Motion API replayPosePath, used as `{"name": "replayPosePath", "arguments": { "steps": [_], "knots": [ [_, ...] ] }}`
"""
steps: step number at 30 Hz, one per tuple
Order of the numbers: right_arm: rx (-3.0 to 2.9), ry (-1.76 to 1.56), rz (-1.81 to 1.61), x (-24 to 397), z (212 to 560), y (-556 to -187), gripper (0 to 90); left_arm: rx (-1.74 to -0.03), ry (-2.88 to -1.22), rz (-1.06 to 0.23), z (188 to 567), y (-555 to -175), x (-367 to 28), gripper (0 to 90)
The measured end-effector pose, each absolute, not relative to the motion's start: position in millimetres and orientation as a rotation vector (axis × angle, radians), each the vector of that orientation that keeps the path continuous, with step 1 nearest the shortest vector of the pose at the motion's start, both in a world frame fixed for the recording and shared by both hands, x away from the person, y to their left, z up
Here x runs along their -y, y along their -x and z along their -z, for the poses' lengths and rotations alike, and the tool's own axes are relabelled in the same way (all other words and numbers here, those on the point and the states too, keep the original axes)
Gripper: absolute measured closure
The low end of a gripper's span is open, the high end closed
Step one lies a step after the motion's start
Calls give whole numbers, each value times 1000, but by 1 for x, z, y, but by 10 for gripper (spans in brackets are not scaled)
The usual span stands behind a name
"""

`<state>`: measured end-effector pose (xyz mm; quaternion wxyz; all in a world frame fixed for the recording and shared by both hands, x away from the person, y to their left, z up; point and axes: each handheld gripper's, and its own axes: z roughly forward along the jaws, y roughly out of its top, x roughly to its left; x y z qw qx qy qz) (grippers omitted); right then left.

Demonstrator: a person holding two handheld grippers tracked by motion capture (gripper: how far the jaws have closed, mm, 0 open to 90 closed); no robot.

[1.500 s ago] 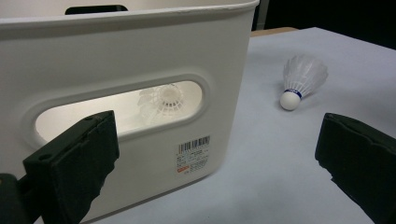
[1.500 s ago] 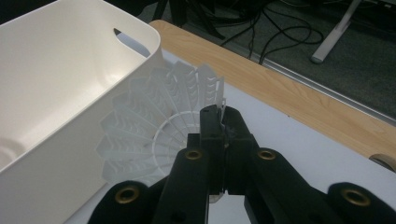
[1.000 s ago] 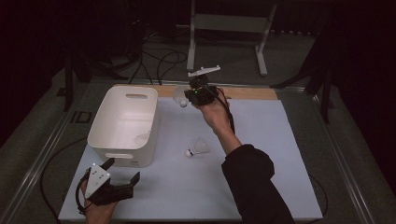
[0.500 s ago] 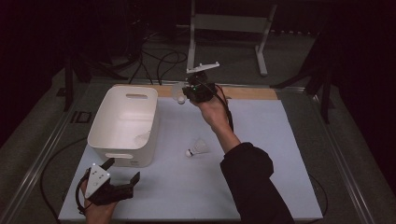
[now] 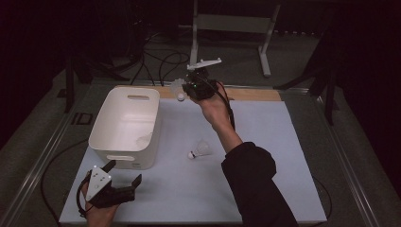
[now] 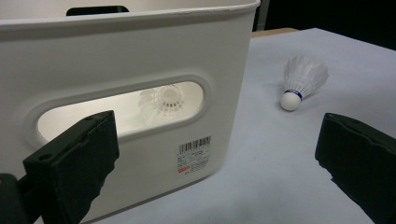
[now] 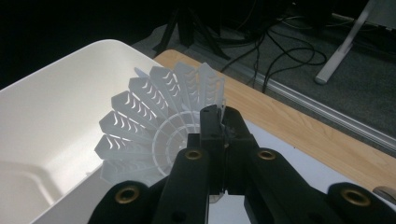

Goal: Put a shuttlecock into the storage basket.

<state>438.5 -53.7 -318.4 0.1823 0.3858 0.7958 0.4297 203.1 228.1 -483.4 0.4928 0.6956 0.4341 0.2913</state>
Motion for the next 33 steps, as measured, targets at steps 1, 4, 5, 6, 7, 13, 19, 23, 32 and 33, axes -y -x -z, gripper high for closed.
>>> {"name": "replayPosePath", "arguments": {
  "steps": [1, 4, 5, 6, 7, 13, 19, 23, 32, 33],
  "knots": [
    [-2247, -1084, -1209, 53, 318, -439, 890, -1052, -1687, -707, 483, -203, -228, 3],
    [-2246, -1080, -1215, 51, 316, -438, 890, -1053, -1687, -707, 483, -203, -228, 3],
    [-2248, -1083, -1216, 51, 316, -438, 890, -1053, -1686, -707, 483, -203, -228, 3],
    [-2247, -1081, -1217, 50, 315, -438, 890, -1053, -1686, -708, 483, -203, -228, 3],
    [-2245, -1083, -1219, 50, 315, -438, 890, -1053, -1685, -708, 483, -203, -228, 3],
    [-2246, -1077, -1227, 47, 311, -438, 890, -1053, -1685, -708, 483, -203, -228, 3],
    [-2244, -1064, -1240, 42, 307, -437, 890, -1053, -1682, -708, 483, -203, -228, 3],
    [-2249, -1051, -1247, 39, 305, -437, 890, -1052, -1684, -708, 483, -203, -228, 3],
    [-2255, -1035, -1254, 31, 303, -435, 890, -1052, -1684, -710, 483, -203, -228, 3],
    [-2255, -1029, -1256, 30, 302, -435, 891, -1055, -1681, -706, 483, -203, -228, 3]
  ]
}}
